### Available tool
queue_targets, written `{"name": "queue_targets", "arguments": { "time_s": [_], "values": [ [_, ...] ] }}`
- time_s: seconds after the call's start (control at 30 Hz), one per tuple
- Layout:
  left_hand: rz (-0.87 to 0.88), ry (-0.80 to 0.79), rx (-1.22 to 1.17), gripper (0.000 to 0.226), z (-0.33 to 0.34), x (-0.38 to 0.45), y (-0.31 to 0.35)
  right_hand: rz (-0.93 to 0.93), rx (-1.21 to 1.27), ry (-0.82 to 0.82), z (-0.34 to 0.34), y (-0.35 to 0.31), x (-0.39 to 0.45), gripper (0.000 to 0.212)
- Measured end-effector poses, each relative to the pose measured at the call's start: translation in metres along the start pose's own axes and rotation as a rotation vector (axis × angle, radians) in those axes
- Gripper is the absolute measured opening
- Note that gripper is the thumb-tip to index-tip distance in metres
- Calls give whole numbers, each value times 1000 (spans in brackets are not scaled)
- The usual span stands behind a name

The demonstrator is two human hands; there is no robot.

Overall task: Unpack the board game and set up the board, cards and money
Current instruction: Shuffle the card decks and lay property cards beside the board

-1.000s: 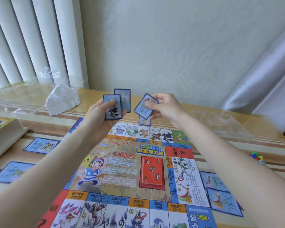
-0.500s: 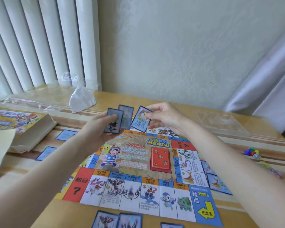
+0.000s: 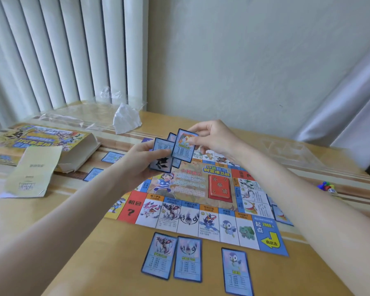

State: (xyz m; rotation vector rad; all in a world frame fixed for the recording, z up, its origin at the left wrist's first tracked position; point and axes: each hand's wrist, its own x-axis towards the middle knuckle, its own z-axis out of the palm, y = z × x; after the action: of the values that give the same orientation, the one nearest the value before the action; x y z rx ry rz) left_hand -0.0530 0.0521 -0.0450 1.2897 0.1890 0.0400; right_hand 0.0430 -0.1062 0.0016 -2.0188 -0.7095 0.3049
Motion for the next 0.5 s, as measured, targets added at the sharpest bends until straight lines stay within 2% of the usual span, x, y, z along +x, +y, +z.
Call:
{"name": "queue_targets", "arguments": {
  "time_s": [0.27,0.5],
  "values": [
    [46,136,72,14,-24,-21,7,-56,24,-102,35,-11,-15,36],
    [166,312,87,12,-48,-27,26,-90,55,-33,40,-27,-14,30]
  ]
}}
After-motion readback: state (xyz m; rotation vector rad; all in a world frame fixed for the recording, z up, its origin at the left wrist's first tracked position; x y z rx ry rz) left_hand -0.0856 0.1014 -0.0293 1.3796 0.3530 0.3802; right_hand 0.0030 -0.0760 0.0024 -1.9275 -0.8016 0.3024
